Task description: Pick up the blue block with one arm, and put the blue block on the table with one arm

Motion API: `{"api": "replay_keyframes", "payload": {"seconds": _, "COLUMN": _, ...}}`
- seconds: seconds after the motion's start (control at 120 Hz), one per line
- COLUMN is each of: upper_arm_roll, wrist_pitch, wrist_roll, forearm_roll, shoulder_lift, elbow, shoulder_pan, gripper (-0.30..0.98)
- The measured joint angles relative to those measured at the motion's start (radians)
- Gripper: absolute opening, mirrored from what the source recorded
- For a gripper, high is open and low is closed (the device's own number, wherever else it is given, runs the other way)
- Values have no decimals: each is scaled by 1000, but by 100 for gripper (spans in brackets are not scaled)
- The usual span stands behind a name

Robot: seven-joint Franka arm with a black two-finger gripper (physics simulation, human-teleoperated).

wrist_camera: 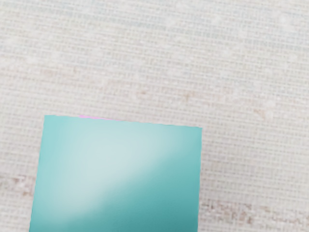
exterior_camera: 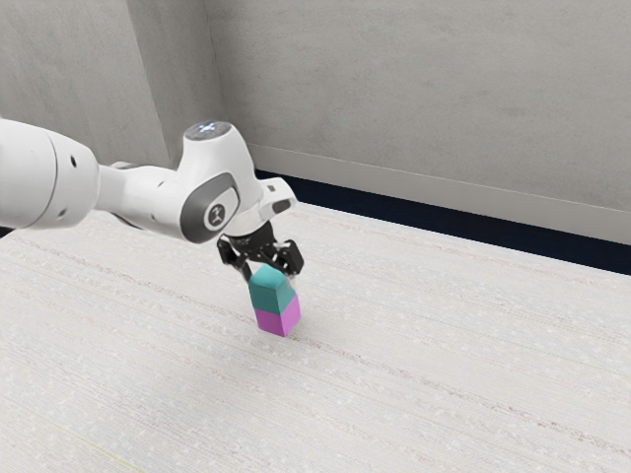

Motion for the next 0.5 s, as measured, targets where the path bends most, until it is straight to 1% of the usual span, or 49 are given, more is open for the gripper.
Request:
{"api": "replay_keyframes", "payload": {"seconds": 0.275, "upper_arm_roll": 2, "wrist_pitch": 5, "wrist_roll": 27, "forearm_roll": 0, "shoulder_lift": 33, "elbow": 12, "shoulder_pan": 19, "gripper": 69}}
{"api": "replay_keyframes", "payload": {"seconds": 0.5, "upper_arm_roll": 2, "wrist_pitch": 6, "wrist_roll": 43, "forearm_roll": 0, "shoulder_lift": 74, "elbow": 55, "shoulder_pan": 23, "gripper": 69}}
